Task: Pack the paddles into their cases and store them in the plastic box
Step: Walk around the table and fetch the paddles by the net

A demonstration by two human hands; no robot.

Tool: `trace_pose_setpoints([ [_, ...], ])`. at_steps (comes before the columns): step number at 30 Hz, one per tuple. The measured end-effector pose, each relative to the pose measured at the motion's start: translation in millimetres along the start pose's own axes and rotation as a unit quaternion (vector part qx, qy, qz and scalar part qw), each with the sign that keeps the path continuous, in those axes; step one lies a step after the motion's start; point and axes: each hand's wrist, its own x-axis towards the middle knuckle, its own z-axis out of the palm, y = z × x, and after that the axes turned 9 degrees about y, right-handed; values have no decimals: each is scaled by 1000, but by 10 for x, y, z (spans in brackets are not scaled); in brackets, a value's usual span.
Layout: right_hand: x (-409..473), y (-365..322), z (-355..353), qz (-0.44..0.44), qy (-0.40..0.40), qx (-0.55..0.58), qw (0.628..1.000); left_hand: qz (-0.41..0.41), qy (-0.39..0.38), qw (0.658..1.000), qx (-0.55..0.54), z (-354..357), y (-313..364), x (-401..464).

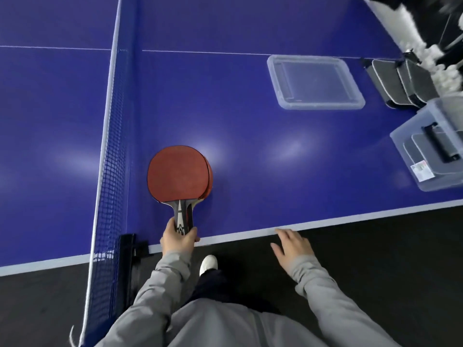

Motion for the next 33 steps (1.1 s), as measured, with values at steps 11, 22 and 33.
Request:
trace_pose_setpoints([
  [11,749,-455,-322,-60,3,-5,998,-38,47,998,8,-100,180,679],
  [22,1008,-563,-313,-97,-29,-25,995,20,61,979,196,-169,159,800],
  [33,1080,-566,-270,-116,-39,-20,992,28,61,971,231,-152,93,794],
])
